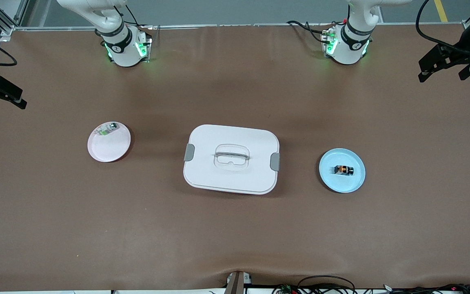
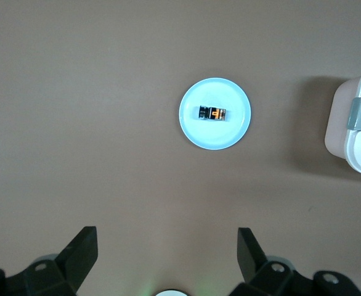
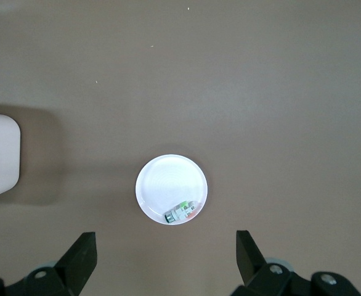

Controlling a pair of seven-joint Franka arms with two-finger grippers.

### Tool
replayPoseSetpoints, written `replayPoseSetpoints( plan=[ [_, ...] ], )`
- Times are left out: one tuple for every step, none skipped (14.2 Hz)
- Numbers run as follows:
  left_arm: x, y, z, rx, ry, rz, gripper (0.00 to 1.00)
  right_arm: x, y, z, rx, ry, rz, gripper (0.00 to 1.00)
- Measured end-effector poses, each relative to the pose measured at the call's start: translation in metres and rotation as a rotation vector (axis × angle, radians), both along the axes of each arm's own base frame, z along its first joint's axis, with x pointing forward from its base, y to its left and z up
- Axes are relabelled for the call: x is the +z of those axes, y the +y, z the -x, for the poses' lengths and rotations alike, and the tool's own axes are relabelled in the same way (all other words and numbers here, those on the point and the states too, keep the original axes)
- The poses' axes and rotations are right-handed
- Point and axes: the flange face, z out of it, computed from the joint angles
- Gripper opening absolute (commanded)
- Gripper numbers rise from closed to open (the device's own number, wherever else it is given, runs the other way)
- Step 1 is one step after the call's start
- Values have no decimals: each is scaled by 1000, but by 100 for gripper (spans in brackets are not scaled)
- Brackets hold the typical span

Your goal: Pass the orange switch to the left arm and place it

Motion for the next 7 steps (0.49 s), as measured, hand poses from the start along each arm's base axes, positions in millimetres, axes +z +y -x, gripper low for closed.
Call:
replayPoseSetpoints(
  plan=[
    [-1,-1,-1,-17,3,12,100,0,0,0,0,0,0,100],
    [-2,-3,-2,-34,8,28,100,-1,0,0,0,1,0,100],
    [-3,-4,-4,-43,11,42,100,-1,0,-1,0,2,0,100],
    [-4,-3,-5,-46,12,50,100,-2,0,-1,0,3,0,100],
    [-4,-1,-5,-45,12,52,100,-2,0,-1,0,4,0,100],
    [-4,0,-6,-43,12,52,100,-2,0,-1,0,4,0,100],
    [-3,1,-6,-42,12,53,100,-2,0,-1,0,5,0,100]
  ],
)
